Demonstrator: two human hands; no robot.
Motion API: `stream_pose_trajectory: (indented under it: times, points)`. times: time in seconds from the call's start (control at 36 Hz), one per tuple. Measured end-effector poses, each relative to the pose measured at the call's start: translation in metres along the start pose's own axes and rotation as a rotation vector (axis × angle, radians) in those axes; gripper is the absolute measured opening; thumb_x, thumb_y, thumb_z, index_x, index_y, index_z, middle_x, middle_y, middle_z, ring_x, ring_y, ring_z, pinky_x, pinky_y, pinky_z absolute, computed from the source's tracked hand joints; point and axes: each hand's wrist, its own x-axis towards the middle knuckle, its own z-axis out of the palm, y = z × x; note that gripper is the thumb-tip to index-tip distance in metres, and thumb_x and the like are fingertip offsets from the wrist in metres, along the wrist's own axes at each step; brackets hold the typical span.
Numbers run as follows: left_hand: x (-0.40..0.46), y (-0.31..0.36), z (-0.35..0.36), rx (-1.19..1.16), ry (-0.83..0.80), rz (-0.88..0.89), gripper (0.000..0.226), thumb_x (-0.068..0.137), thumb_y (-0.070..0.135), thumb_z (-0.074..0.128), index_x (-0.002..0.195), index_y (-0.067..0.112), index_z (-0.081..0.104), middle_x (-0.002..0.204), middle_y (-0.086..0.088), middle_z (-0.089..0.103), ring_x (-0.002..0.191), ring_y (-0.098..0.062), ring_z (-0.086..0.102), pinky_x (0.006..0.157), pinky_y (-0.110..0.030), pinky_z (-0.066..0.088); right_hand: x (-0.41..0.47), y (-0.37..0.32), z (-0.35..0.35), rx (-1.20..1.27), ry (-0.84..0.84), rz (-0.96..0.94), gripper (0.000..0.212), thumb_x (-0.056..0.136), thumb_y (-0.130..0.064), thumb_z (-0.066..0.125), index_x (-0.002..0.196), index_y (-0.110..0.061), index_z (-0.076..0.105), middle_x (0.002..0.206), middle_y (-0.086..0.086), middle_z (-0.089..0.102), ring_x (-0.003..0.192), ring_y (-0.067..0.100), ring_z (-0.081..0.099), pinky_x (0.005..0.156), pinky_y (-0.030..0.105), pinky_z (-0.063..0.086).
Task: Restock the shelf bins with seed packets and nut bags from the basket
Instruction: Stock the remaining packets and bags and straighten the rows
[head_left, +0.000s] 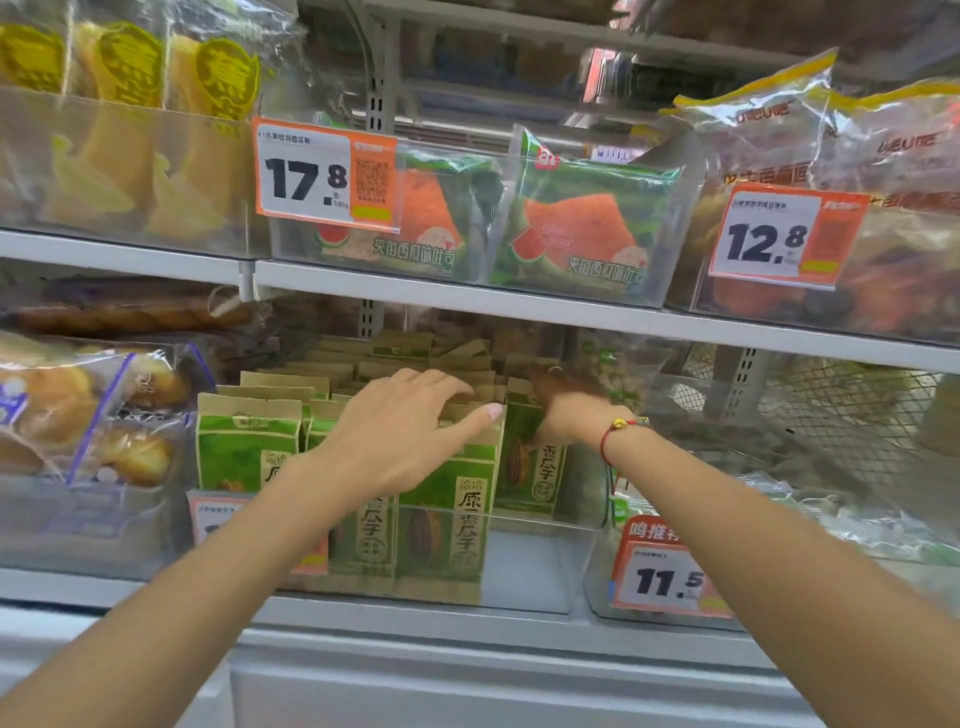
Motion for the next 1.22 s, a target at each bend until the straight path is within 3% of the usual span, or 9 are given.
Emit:
stream_pose_trajectory:
  times: [0.11,0.31,0.39,0.53,0.72,0.83,1.03,1.11,1.22]
  points:
    - [-0.011,-0.005,-0.002,0.029,-0.008,0.039,0.070,0.085,0.073,0.019,0.136,0.031,0.043,0.140,0.010,0.047,0.127,-0.011,0.040,0.105,-0.034,0.031,-0.005,-0.010,-0.004,0.017,-0.105,0.004,0.089,0.085,-0.025,0.067,0.151,-0.013,0.008,0.154,0.014,0.023,0.139,0.034,0.028,0.112,0.046,0.030]
    - [-0.020,-0.005,-0.003,0.094,-0.014,0.077,0.066,0.089,0.066,0.037,0.143,0.029,0.033,0.147,0.008,0.040,0.134,-0.011,0.035,0.111,-0.031,0.025,-0.028,-0.008,-0.010,-0.010,-0.020,-0.025,0.084,0.083,-0.034,0.066,0.148,-0.015,0.015,0.149,0.014,0.033,0.136,0.033,0.033,0.108,0.048,0.035]
    - [-0.029,-0.004,-0.003,0.085,0.042,0.091,0.064,0.091,0.059,0.042,0.145,0.028,0.028,0.150,0.009,0.034,0.138,-0.009,0.029,0.114,-0.029,0.018,-0.051,-0.008,-0.013,-0.015,0.077,-0.052,0.059,0.087,-0.034,0.061,0.135,-0.012,0.037,0.137,0.014,0.045,0.124,0.033,0.044,0.099,0.045,0.041]
    - [-0.059,0.010,0.009,-0.029,0.246,0.087,0.057,0.091,0.044,0.053,0.143,0.031,0.032,0.148,0.015,0.034,0.136,-0.003,0.027,0.111,-0.021,0.009,-0.104,-0.007,-0.007,0.053,0.322,-0.191,0.064,0.089,-0.034,0.058,0.144,-0.019,0.029,0.143,0.005,0.037,0.133,0.025,0.031,0.108,0.040,0.027]
    - [-0.121,0.031,0.039,-0.200,0.432,0.044,0.027,0.086,0.029,0.059,0.113,0.029,0.059,0.110,0.017,0.060,0.103,-0.004,0.051,0.081,-0.023,0.039,-0.185,-0.014,0.023,0.287,0.397,-0.417,0.030,0.089,-0.028,0.060,0.119,-0.026,0.058,0.113,-0.008,0.061,0.106,0.014,0.054,0.081,0.031,0.047]
    - [-0.163,0.033,0.075,-0.282,0.206,-0.108,0.019,0.089,0.031,0.057,0.107,0.034,0.062,0.103,0.022,0.062,0.098,-0.002,0.056,0.077,-0.025,0.043,-0.213,-0.024,0.072,0.364,0.248,-0.448,0.018,0.090,-0.030,0.052,0.104,-0.030,0.063,0.098,-0.010,0.065,0.094,0.015,0.061,0.070,0.036,0.051]
    - [-0.248,-0.001,0.174,-0.258,-0.457,-0.351,0.027,0.090,0.027,0.055,0.115,0.037,0.056,0.119,0.018,0.057,0.114,-0.009,0.055,0.088,-0.025,0.044,-0.247,-0.046,0.190,0.301,-0.324,-0.357,0.024,0.094,-0.027,0.048,0.115,-0.028,0.060,0.106,-0.007,0.067,0.102,0.015,0.058,0.083,0.030,0.043]
    - [-0.295,-0.011,0.217,-0.375,-0.684,-0.372,0.039,0.089,0.019,0.056,0.125,0.032,0.051,0.138,0.006,0.046,0.124,-0.017,0.049,0.096,-0.030,0.043,-0.266,-0.051,0.250,0.250,-0.536,-0.324,0.026,0.094,-0.029,0.051,0.118,-0.024,0.059,0.114,0.000,0.064,0.108,0.022,0.057,0.083,0.032,0.043]
    - [-0.340,-0.014,0.250,-0.316,-0.983,-0.339,0.056,0.089,0.039,0.056,0.141,0.026,0.040,0.142,0.002,0.044,0.127,-0.020,0.046,0.103,-0.033,0.038,-0.288,-0.054,0.316,0.204,-0.706,-0.322,0.035,0.092,-0.019,0.050,0.126,-0.020,0.054,0.124,0.007,0.058,0.114,0.029,0.054,0.086,0.043,0.050]
